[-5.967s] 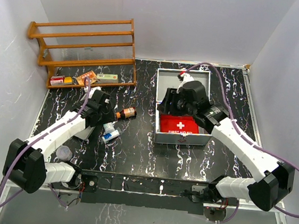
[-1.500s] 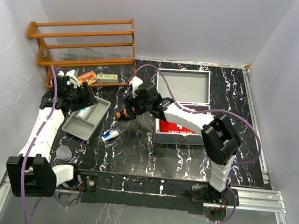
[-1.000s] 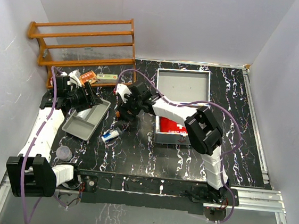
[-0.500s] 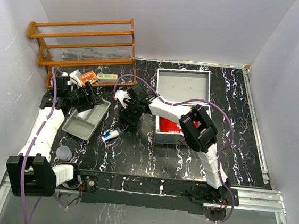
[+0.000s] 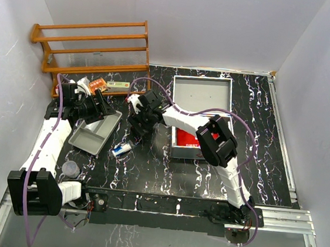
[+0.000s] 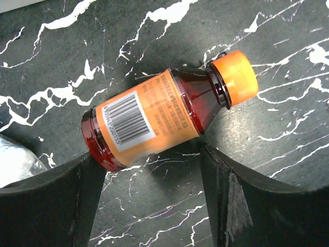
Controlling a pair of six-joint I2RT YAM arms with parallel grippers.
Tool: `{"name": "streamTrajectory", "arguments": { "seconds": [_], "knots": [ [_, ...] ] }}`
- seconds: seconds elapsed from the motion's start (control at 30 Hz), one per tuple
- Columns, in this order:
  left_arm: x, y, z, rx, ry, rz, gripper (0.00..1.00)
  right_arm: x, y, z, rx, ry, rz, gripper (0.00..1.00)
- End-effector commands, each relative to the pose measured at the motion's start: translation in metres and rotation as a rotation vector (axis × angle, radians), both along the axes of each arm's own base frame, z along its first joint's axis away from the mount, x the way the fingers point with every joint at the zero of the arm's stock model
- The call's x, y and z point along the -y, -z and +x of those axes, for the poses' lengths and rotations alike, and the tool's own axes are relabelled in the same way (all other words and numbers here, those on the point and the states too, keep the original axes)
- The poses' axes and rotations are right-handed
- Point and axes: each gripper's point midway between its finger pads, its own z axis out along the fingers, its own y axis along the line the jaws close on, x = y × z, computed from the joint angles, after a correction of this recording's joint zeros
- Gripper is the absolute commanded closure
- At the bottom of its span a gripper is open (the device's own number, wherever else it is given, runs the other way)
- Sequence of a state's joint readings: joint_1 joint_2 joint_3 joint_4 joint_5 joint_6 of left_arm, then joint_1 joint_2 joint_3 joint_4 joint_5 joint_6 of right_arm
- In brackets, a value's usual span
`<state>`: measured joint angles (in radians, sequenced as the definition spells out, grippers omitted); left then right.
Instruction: Organize the medicine kit
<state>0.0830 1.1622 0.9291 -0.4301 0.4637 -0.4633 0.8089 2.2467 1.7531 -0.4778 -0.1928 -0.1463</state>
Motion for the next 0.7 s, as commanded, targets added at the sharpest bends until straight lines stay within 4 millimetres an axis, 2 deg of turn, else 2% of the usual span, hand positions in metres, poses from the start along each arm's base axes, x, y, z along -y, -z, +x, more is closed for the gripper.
{"name": "streamTrajectory", "arguments": {
  "seconds": [0.0, 0.27, 0.37, 0.5, 0.57, 0.67],
  "knots": [
    [0.009, 0.006, -0.001, -0.019, 0.054, -0.031, 0.31, -0.010, -0.043, 0.001, -0.021, 0.116, 0.109, 0.30],
    [0.034, 0.025, 0.016, -0.082, 0.093, -0.025, 0.31, 0.003, -0.091, -0.015, -0.038, 0.262, 0.249, 0.35],
    [0.046, 0.032, 0.029, -0.090, 0.092, -0.010, 0.31, 0.012, -0.118, -0.023, -0.020, 0.296, 0.318, 0.38],
    [0.062, 0.050, 0.044, -0.132, 0.098, 0.058, 0.32, 0.024, -0.141, -0.034, -0.007, 0.340, 0.393, 0.41],
    [0.070, 0.061, 0.049, -0.158, 0.111, 0.103, 0.33, 0.031, -0.160, -0.039, 0.012, 0.361, 0.444, 0.41],
    [0.083, 0.080, 0.055, -0.199, 0.133, 0.159, 0.34, 0.040, -0.168, -0.048, 0.016, 0.379, 0.483, 0.42]
  ]
}}
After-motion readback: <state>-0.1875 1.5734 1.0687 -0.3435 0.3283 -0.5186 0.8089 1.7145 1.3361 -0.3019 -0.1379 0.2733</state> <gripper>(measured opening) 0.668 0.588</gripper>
